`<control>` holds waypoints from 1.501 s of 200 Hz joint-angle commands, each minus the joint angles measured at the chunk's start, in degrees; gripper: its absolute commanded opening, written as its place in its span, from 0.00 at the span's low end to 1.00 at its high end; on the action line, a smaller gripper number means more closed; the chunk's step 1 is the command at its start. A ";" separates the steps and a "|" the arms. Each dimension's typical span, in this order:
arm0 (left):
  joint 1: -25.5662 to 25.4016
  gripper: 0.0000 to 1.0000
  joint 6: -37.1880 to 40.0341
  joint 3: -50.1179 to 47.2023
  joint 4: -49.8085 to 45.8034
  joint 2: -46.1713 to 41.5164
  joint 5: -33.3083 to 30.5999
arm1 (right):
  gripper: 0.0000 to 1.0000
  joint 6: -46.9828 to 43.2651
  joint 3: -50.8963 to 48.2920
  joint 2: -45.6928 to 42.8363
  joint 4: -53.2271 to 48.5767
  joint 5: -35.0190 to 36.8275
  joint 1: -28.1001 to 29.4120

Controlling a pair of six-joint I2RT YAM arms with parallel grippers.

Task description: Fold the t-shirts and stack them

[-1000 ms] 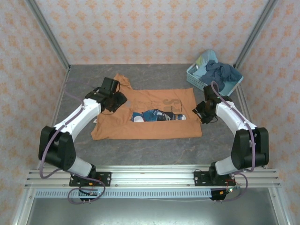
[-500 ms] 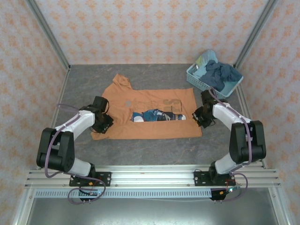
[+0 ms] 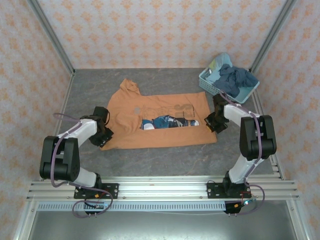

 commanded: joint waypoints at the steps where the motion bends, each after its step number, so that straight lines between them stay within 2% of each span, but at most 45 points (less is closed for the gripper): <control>1: 0.39 0.24 2.47 2.16 -5.12 0.09 -3.94 | 0.09 -3.19 -0.64 -3.81 -4.45 4.63 -0.19; 29: -0.95 0.27 -0.47 4.33 -8.46 -8.22 -3.24 | 0.18 -5.95 -1.18 -11.49 -7.63 7.26 1.93; 46: -2.93 0.29 -2.76 4.99 -7.23 -10.42 -2.47 | 0.19 -6.79 -3.13 -14.27 -7.87 7.38 3.64; 86: -5.56 0.29 -6.46 8.30 -1.73 -0.43 1.72 | 0.19 -5.90 -7.93 -13.39 -3.28 3.05 5.97; 116: -6.36 0.28 -6.44 10.76 -0.46 6.89 1.46 | 0.19 -5.77 -7.59 -8.05 -2.31 1.60 6.56; 142: -6.63 0.26 -5.43 9.26 -1.89 9.22 -0.51 | 0.18 -5.83 -7.75 -4.40 -3.99 1.38 7.59; 176: -6.62 0.26 -4.24 2.89 -3.87 5.58 -2.89 | 0.19 -4.97 -11.36 -3.60 -8.27 1.14 10.03; 246: -5.67 0.27 -1.66 -3.88 -8.51 -4.05 -5.02 | 0.21 0.41 -20.43 -11.37 -11.33 -6.45 11.59; 261: -5.17 0.27 -1.12 -1.31 -9.23 -5.38 -5.17 | 0.22 1.58 -19.39 -13.57 -11.55 -6.96 11.57; 278: -5.03 0.31 -0.62 5.05 -9.41 -5.76 -5.07 | 0.26 1.96 -15.65 -17.46 -11.04 -4.44 11.55; 300: -4.06 0.39 -0.44 17.06 -8.24 -0.59 -4.33 | 0.33 -0.44 -7.53 -18.99 -9.63 0.07 11.58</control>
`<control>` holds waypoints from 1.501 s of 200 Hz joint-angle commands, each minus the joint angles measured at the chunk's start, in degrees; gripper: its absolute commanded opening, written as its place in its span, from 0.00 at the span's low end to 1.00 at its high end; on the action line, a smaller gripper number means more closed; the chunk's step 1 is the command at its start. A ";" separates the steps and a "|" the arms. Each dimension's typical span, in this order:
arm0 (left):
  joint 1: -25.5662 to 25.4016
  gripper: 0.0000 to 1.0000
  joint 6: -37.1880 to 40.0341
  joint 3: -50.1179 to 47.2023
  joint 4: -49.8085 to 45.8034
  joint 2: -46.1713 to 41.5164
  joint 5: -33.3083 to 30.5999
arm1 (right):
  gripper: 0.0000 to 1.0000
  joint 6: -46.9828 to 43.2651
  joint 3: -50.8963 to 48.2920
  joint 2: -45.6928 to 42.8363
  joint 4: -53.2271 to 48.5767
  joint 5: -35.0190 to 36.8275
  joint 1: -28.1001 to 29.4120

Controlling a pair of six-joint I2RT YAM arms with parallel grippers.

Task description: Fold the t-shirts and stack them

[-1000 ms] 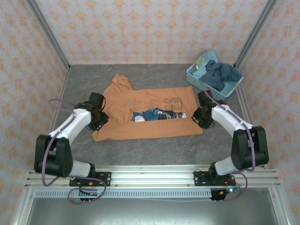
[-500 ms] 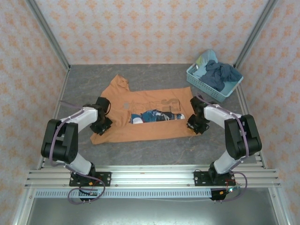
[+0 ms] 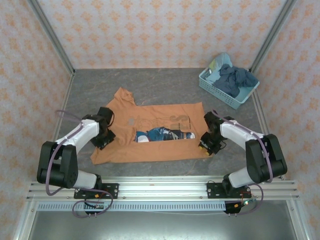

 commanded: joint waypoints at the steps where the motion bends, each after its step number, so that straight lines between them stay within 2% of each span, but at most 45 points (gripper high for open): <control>1: 1.35 0.40 1.20 12.45 0.76 3.59 -1.68 | 0.33 -0.87 7.74 -2.45 -0.50 5.82 0.32; 19: 2.71 0.44 1.04 24.53 -0.12 12.96 -0.52 | 0.33 -3.14 15.06 0.72 0.94 8.40 -0.12; 47: 3.51 0.45 1.30 44.42 -2.18 28.02 -1.49 | 0.32 -5.62 25.83 8.84 1.85 9.40 -1.23; 88: 4.60 0.45 4.04 70.22 -3.38 49.10 -2.14 | 0.33 -8.88 37.27 17.84 3.44 6.70 -2.55; 136: 4.77 0.45 5.60 90.58 -4.26 65.12 -2.30 | 0.32 -8.88 39.21 20.47 3.99 6.31 -3.53; 171: 4.64 0.45 5.45 93.47 -3.12 69.05 -2.28 | 0.32 -8.18 36.41 19.81 4.67 6.43 -3.96; 200: 4.09 0.45 5.83 93.57 -7.48 70.48 -3.56 | 0.32 -7.91 34.66 19.97 5.15 7.39 -4.57; 229: 2.74 0.46 7.51 91.95 -7.60 71.38 -3.20 | 0.32 -8.17 36.94 22.04 4.56 8.51 -4.94; 258: 0.96 0.45 8.63 98.23 -14.82 76.49 -4.85 | 0.32 -8.44 40.26 24.38 3.12 10.42 -4.99; 272: 0.74 0.38 7.91 99.60 -18.48 78.04 -5.23 | 0.33 -8.53 41.63 25.27 2.54 11.45 -4.96; 300: 0.64 0.08 7.35 96.17 -18.84 76.39 -5.34 | 0.34 -8.35 44.00 26.85 0.82 15.98 -4.93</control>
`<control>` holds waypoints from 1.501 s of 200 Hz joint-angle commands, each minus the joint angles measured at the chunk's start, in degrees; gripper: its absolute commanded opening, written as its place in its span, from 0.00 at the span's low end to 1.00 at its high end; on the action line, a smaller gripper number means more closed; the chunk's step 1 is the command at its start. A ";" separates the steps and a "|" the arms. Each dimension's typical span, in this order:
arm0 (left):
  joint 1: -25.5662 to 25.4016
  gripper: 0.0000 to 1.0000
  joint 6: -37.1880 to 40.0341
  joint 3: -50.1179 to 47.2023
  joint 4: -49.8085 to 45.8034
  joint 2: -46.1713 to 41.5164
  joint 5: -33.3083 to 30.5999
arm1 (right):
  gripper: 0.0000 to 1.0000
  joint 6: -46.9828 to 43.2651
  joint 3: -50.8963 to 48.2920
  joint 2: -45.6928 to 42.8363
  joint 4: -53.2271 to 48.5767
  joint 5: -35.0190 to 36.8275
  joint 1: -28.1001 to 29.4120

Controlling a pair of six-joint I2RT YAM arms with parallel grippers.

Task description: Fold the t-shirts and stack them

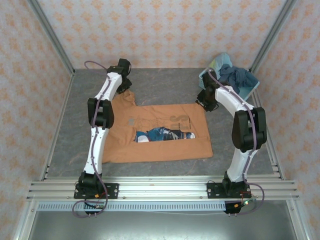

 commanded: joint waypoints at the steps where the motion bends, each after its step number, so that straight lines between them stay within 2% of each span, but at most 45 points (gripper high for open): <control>1: -0.15 0.07 -0.10 -2.94 -7.00 1.53 -0.63 | 0.34 -0.42 2.91 1.34 -3.02 6.43 -0.26; 12: -0.23 0.00 -0.10 -3.91 -6.21 -0.27 -1.35 | 0.35 -0.34 3.25 2.01 -2.83 8.43 -0.26; 51: -0.32 0.00 -0.36 -6.41 -2.85 -7.80 -1.82 | 0.36 1.19 5.10 6.61 0.25 11.48 -0.27; 106: -0.14 0.00 0.46 -6.90 -2.94 -11.88 1.31 | 0.36 2.30 12.81 15.62 -0.11 11.61 -0.26; 176: -0.20 0.00 1.30 -15.13 -0.11 -19.55 4.11 | 0.36 -0.15 16.85 21.09 -1.52 11.31 -0.26; 185: -0.23 0.00 1.33 -16.54 0.31 -20.60 4.19 | 0.33 -0.15 16.81 21.32 -1.72 10.89 -0.17; 219: -0.37 0.00 1.39 -20.74 0.23 -24.11 4.55 | 0.10 -0.49 15.55 20.10 -2.41 11.06 -0.17; 242: -0.63 0.00 1.39 -24.01 -0.72 -27.27 4.85 | 0.00 -1.27 14.39 17.48 -2.39 11.45 -0.17; 300: -2.01 0.00 0.61 -38.08 -2.16 -40.24 2.98 | 0.00 -4.13 10.40 10.39 -2.54 10.76 0.01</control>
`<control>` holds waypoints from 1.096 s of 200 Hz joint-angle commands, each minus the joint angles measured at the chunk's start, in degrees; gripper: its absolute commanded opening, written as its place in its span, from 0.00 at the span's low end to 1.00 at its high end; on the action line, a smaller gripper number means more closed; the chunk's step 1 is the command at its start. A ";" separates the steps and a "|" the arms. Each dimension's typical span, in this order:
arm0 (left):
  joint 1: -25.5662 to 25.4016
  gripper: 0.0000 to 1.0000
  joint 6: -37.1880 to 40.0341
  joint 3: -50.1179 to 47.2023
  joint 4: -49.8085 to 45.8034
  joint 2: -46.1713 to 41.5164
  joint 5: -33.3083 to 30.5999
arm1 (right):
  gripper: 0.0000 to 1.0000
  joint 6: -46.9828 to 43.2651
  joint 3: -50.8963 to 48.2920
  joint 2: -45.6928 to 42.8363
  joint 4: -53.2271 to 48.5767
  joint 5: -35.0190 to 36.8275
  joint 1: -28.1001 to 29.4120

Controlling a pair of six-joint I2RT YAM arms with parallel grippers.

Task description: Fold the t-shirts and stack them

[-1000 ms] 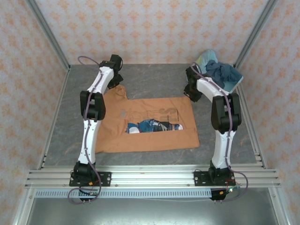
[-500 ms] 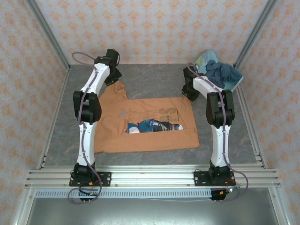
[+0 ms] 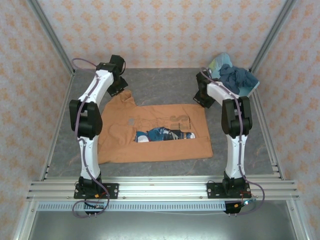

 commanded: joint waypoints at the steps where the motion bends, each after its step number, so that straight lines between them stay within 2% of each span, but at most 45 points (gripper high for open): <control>1: -0.86 0.00 0.03 -5.33 -2.10 -7.90 -2.03 | 0.00 -2.22 -1.93 -6.22 -1.52 1.25 0.16; 68: -1.12 0.00 -1.22 -25.85 -3.20 -27.97 -3.40 | 0.00 -5.18 -14.00 -17.68 -0.51 1.63 1.11; 108: -1.09 0.00 -2.02 -34.18 -5.76 -38.75 -4.33 | 0.00 -5.57 -21.49 -24.23 0.11 1.33 1.40; 219: -1.93 0.00 -3.35 -52.11 -8.87 -52.04 0.16 | 0.00 -5.43 -31.24 -30.73 -1.70 1.42 3.96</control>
